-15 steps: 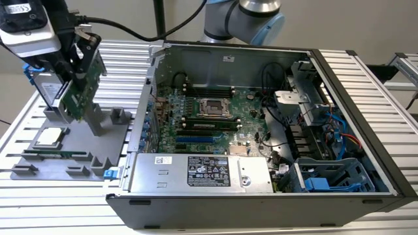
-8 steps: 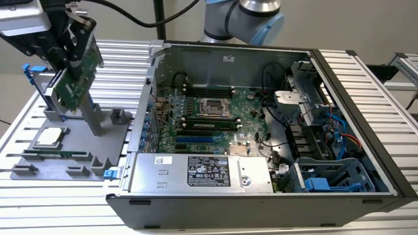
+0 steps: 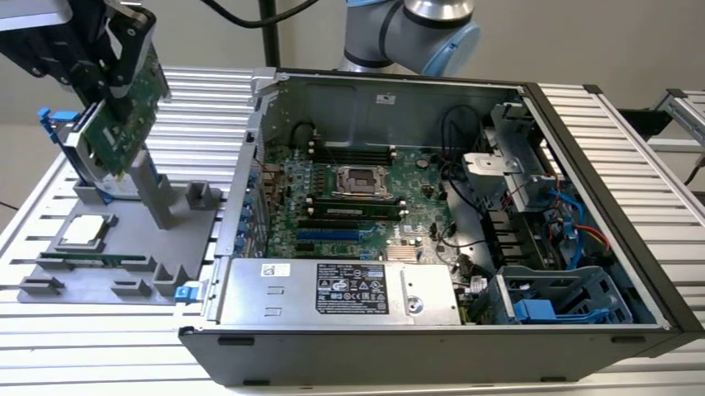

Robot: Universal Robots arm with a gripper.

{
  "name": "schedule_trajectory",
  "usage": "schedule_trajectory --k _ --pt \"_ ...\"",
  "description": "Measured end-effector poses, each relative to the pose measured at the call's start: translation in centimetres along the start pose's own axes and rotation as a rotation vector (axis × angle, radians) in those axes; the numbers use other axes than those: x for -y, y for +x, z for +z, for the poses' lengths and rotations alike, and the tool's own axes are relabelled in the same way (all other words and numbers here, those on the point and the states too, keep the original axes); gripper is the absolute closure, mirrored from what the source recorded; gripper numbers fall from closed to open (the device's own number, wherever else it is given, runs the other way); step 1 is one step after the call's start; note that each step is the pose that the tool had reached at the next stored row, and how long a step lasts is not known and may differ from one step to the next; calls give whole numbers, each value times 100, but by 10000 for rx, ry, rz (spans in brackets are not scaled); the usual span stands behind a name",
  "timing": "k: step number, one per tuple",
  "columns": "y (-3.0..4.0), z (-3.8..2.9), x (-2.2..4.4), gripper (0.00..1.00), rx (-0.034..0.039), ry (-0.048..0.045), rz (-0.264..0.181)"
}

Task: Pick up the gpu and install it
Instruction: 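Pick up the gpu and move the gpu toward the slot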

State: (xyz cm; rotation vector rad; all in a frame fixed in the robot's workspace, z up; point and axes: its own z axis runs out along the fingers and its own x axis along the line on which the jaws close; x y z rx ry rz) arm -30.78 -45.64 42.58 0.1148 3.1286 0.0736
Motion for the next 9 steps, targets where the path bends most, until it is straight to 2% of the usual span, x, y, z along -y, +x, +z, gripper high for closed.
schedule_trajectory --k 5,9 --pt "-7 -8 -1 100 -2 3 -1" --pt "-131 -6 -10 100 -3 2 0"
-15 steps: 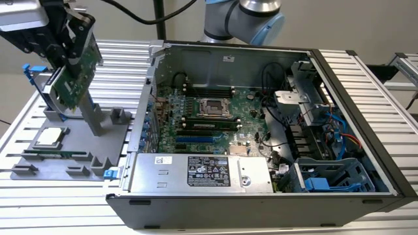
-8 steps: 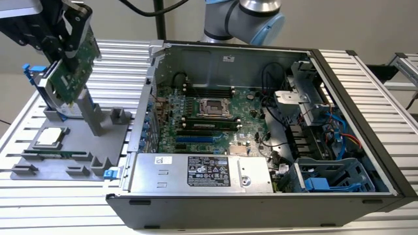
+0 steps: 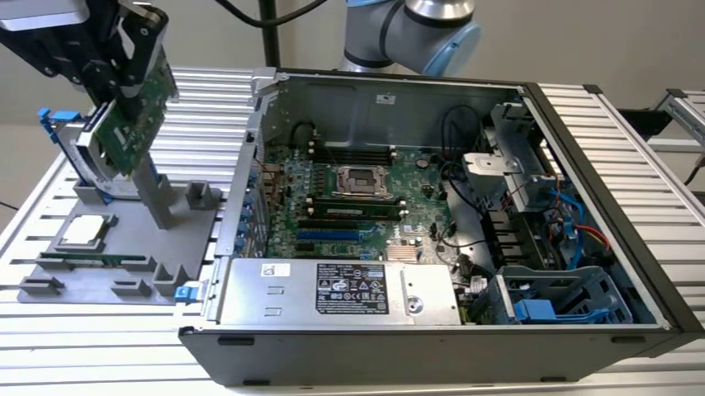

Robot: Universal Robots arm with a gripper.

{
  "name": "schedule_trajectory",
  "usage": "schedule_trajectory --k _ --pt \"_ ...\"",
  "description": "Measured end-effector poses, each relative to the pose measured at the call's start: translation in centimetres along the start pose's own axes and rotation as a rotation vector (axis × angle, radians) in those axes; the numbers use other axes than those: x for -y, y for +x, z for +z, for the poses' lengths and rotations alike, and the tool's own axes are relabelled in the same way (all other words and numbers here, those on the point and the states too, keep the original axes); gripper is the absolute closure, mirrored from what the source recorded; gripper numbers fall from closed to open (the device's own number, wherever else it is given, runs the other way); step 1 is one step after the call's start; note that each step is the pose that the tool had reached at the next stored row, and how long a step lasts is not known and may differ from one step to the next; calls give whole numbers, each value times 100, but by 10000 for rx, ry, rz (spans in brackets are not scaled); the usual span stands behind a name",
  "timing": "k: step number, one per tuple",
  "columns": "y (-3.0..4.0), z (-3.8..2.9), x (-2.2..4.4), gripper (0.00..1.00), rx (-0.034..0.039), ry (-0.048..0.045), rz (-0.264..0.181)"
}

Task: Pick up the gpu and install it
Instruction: 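Pick up the gpu and move the gpu toward the slot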

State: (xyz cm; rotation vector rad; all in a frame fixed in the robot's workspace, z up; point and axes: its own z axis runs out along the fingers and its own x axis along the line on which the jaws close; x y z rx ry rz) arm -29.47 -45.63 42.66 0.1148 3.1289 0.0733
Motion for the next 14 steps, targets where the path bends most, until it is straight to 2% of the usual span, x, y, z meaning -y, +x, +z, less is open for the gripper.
schedule_trajectory --k 14 --pt "-527 6 -39 100 -5 1 0"
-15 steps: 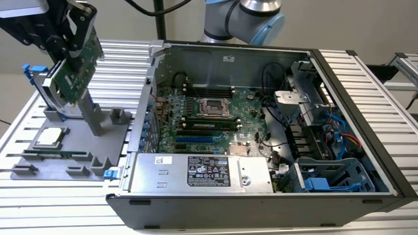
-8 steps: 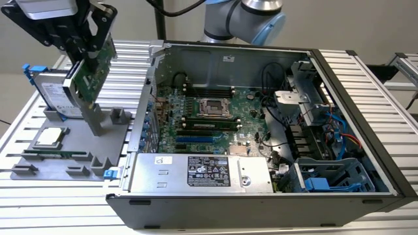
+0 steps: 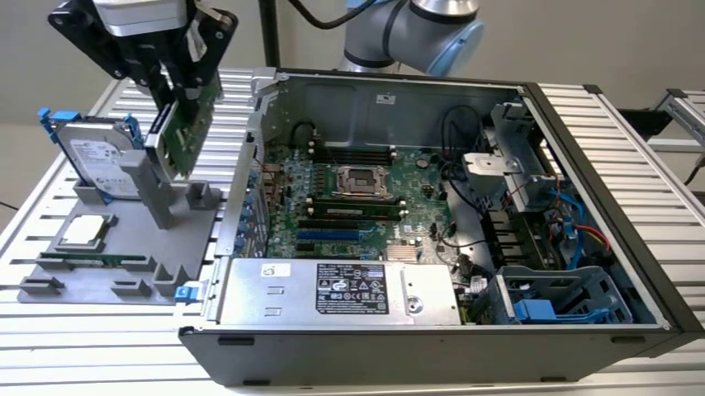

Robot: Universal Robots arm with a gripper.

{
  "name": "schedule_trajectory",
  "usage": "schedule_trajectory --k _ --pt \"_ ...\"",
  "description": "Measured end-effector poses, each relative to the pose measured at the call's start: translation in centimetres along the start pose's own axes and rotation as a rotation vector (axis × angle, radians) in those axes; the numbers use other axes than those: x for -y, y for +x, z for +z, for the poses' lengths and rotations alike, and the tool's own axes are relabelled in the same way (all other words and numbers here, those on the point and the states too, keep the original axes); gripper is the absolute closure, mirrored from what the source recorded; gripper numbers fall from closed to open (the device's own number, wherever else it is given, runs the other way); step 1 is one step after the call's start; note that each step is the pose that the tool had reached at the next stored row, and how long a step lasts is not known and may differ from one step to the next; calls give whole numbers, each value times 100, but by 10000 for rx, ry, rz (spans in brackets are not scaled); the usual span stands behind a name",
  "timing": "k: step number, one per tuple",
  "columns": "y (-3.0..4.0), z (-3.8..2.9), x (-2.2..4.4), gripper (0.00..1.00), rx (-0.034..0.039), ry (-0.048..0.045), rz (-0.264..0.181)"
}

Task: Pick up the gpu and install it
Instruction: 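Pick up the gpu and move the gpu toward the slot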

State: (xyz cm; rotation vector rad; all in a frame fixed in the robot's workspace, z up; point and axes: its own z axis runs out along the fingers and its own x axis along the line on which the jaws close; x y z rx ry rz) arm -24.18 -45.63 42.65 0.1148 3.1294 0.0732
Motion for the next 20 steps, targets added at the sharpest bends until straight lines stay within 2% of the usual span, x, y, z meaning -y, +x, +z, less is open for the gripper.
schedule_trajectory --k 8,20 --pt "-291 3 -21 100 0 0 0" --pt "-684 8 -50 100 0 0 0"
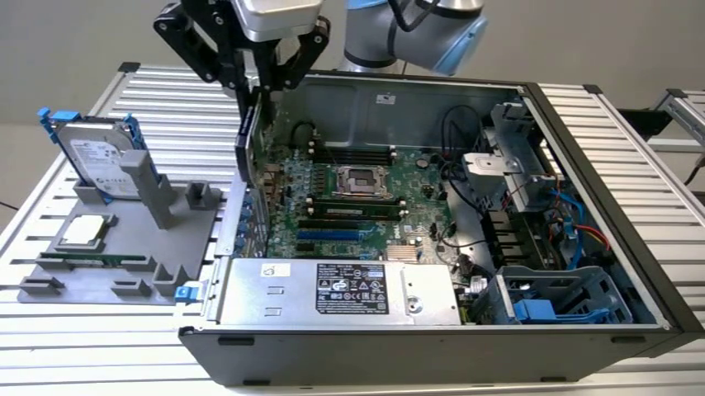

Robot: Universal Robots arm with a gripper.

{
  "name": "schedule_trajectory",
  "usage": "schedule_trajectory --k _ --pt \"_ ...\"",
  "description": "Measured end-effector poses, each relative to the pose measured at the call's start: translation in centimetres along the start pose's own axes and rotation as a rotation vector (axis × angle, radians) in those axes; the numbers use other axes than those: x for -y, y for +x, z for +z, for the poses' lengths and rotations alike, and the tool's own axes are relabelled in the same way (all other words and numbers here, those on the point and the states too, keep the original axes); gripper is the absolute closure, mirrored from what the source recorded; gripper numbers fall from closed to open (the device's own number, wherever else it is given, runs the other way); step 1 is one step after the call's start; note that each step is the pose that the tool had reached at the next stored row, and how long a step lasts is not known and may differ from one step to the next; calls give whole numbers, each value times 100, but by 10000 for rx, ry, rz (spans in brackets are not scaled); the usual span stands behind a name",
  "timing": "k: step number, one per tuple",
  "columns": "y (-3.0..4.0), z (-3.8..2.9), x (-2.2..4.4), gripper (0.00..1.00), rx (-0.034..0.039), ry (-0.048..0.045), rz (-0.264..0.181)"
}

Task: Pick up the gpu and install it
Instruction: 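Pick up the gpu and move the gpu toward the slot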

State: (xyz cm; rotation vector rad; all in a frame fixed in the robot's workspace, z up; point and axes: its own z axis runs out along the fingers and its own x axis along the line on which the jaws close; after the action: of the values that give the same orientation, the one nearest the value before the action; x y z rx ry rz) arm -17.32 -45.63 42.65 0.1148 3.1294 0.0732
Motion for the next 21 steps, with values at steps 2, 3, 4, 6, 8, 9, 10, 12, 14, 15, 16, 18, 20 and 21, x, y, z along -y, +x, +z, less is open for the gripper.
schedule_trajectory --k 2,3,4,6,8,9,10,12,14,15,16,18,20,21 --pt "-67 1 -5 100 0 -1 0" --pt "-99 1 -7 100 0 0 0" --pt "-134 1 -10 100 0 0 -1" --pt "-204 2 -15 100 0 0 0" --pt "-269 3 -20 100 0 -1 0" --pt "-302 3 -22 100 0 0 -1" --pt "-334 4 -24 100 -1 0 0" --pt "-402 4 -29 100 -1 0 0" --pt "-466 5 -34 100 -1 -1 -1" --pt "-496 6 -36 100 0 -1 0" --pt "-529 6 -39 100 -1 0 1" --pt "-589 6 -43 100 -1 0 0" --pt "-651 7 -48 100 -1 0 -1" --pt "-679 7 -50 100 -1 0 0"
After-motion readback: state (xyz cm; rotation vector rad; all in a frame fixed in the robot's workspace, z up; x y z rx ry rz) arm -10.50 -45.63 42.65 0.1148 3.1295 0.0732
